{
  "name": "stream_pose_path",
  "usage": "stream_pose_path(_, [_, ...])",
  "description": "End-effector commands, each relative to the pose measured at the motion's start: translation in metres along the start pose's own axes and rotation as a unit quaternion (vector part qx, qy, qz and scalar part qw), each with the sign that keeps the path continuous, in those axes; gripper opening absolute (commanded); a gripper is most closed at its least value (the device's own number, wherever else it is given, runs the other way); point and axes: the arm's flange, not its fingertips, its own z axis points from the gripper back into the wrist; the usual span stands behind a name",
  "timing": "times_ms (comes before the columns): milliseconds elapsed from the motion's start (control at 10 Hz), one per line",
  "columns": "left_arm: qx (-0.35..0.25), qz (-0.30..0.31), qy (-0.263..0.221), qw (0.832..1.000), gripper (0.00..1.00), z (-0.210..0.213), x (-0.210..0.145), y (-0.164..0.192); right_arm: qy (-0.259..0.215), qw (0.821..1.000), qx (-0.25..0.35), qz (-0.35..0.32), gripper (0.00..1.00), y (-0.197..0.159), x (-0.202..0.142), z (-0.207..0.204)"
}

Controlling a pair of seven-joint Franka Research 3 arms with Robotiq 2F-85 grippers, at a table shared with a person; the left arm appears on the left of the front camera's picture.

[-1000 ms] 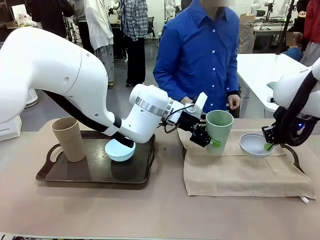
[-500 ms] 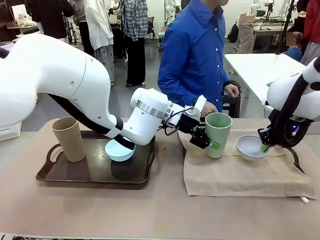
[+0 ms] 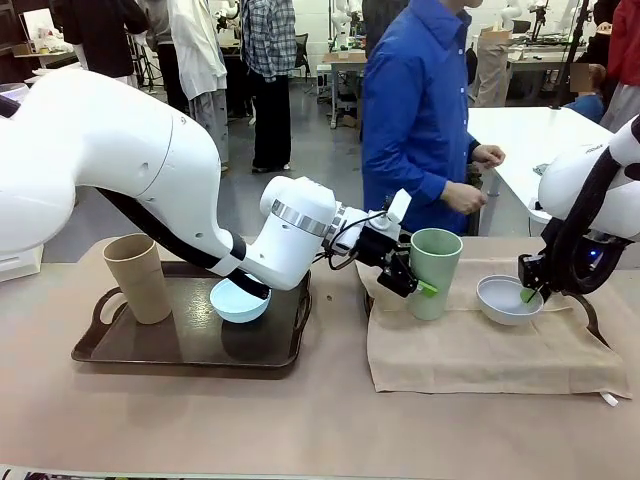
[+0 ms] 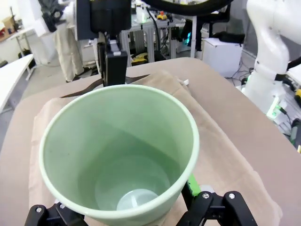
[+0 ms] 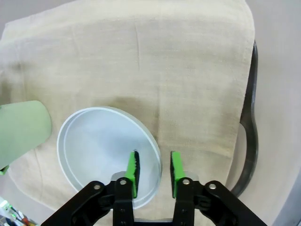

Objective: Set up a tray with a mat and arrange the tableware.
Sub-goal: Place the Picnic Bowl and Reusable plastic cup back onto the Handle tray in front of the human's position.

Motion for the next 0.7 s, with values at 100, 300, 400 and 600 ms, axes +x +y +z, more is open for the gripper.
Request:
stream_pose_path(100, [0.007,0.069,0.014,0.998,1.0,0.016,-0.007,0.001,-0.005,1.0,0.018,-0.005,0.9,-0.001,-0.013,0.024])
stream_pose_path(300, [0.006,0.091,0.017,0.996,1.0,0.026,-0.016,-0.002,-0.021,0.998,0.054,0.006,0.9,0.002,-0.022,0.048])
stream_pose_path(400, [0.004,0.096,0.02,0.995,1.0,0.03,-0.018,-0.003,-0.027,0.997,0.068,0.012,0.9,0.004,-0.027,0.057])
stream_pose_path(600, [-0.009,0.127,0.074,0.989,1.0,0.047,-0.018,-0.015,-0.029,0.998,0.063,0.013,0.9,0.003,-0.037,0.075])
